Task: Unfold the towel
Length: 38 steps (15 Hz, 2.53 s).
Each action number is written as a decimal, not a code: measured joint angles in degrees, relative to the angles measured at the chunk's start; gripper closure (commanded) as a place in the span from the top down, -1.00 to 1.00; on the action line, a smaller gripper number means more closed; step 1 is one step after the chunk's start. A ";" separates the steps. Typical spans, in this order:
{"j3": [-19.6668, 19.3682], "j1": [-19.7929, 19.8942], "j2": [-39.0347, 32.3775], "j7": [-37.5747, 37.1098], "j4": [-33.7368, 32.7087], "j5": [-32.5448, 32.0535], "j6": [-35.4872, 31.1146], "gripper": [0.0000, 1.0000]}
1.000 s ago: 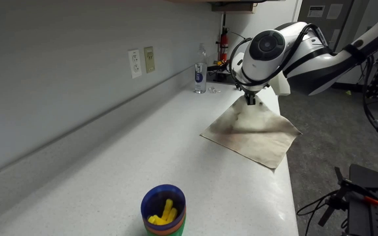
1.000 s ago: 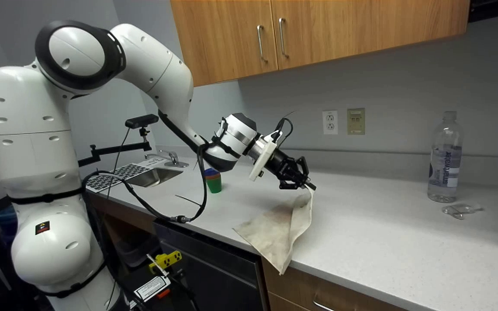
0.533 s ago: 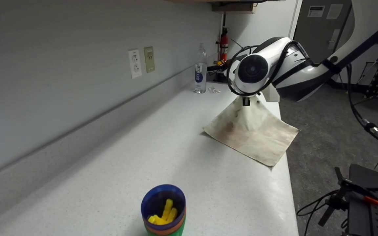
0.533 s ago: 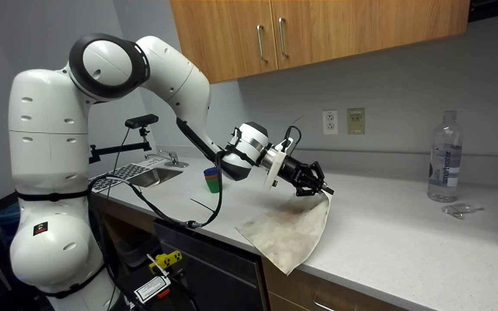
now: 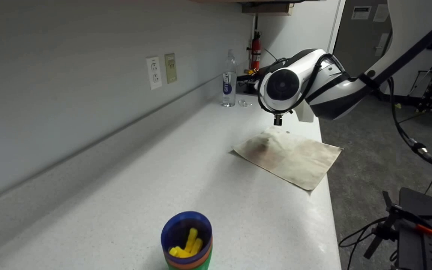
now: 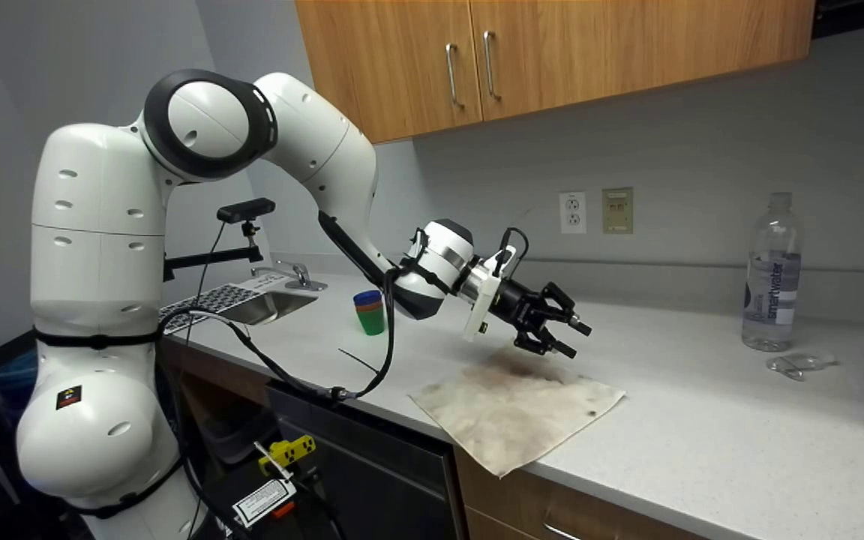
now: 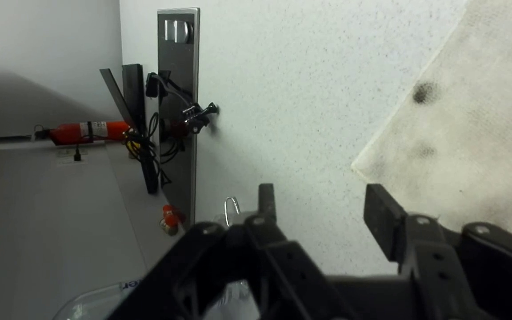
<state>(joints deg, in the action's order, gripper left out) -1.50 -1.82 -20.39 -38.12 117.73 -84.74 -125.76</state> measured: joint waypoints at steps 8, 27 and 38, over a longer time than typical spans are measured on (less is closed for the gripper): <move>2.88 0.02 5.00 5.68 3.54 9.23 -3.20 1.00; 0.45 -1.48 36.59 59.59 26.97 58.34 -26.55 1.00; -0.18 -2.55 39.80 62.90 28.69 63.76 -26.54 1.00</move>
